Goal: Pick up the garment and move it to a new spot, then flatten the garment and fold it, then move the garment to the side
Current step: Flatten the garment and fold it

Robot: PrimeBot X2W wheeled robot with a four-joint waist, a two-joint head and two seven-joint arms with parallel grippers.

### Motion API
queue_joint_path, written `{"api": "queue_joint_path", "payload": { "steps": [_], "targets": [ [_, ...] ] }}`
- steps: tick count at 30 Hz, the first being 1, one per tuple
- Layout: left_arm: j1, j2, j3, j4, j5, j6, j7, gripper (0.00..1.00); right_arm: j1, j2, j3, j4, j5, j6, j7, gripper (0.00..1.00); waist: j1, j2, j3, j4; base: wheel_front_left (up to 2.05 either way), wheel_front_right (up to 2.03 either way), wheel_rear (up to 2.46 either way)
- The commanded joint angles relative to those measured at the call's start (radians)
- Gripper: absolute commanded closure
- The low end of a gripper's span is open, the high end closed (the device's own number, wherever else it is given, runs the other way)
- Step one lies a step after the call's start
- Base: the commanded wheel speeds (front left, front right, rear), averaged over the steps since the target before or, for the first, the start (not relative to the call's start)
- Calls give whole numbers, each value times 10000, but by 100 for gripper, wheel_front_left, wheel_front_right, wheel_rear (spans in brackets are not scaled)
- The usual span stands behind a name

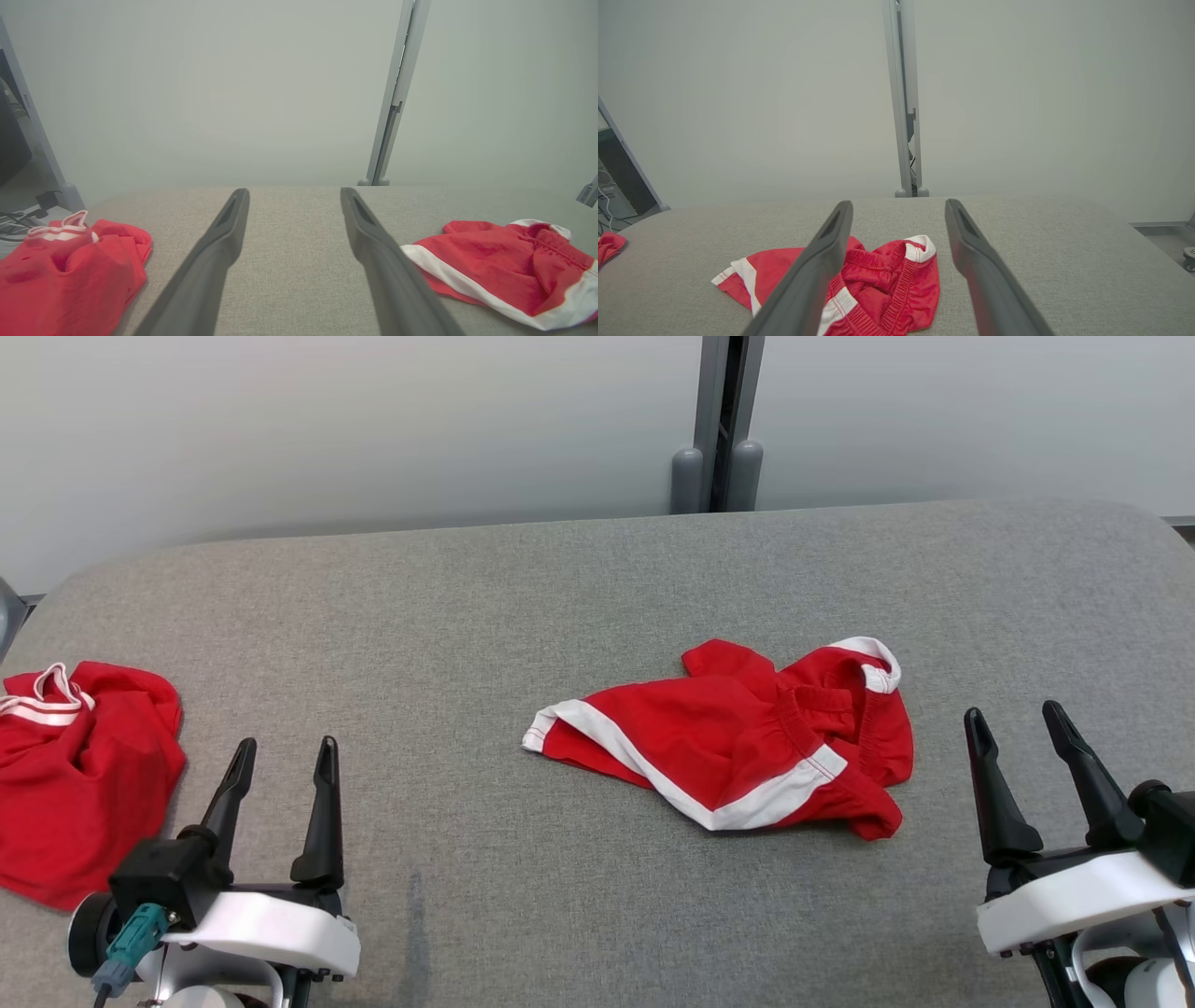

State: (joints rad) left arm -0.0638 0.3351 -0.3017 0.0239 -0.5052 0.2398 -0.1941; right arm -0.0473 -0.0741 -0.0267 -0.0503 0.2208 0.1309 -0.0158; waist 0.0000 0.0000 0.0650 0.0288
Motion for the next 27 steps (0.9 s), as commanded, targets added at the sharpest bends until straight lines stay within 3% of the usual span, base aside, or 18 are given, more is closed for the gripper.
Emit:
{"api": "queue_joint_path", "payload": {
  "steps": [1, 17, 22, 27],
  "targets": [
    [97, 63, 26, -34, -47, 54, 1, 0, 62, -18, -41, -61, 29, -3, 55, 0, 0, 0, 2, -6, 0, 0, 0],
    [-253, 115, -201, -237, 84, 55, 82, 0, -169, 95, -6, -62, 72, -3, 131, 0, 0, 0, 234, -118, 0, 0, 0],
    [-1276, 92, -759, 66, 101, -665, 502, 0, -363, 107, 129, -58, 92, -3, 159, 0, 0, 0, 634, -319, 0, 0, 0],
    [-2392, -174, -1486, 1237, -180, -1546, 1521, 0, -580, 122, 300, 74, 102, -3, 108, 0, 0, 0, 1133, -757, 0, 0, 0]
  ]
}}
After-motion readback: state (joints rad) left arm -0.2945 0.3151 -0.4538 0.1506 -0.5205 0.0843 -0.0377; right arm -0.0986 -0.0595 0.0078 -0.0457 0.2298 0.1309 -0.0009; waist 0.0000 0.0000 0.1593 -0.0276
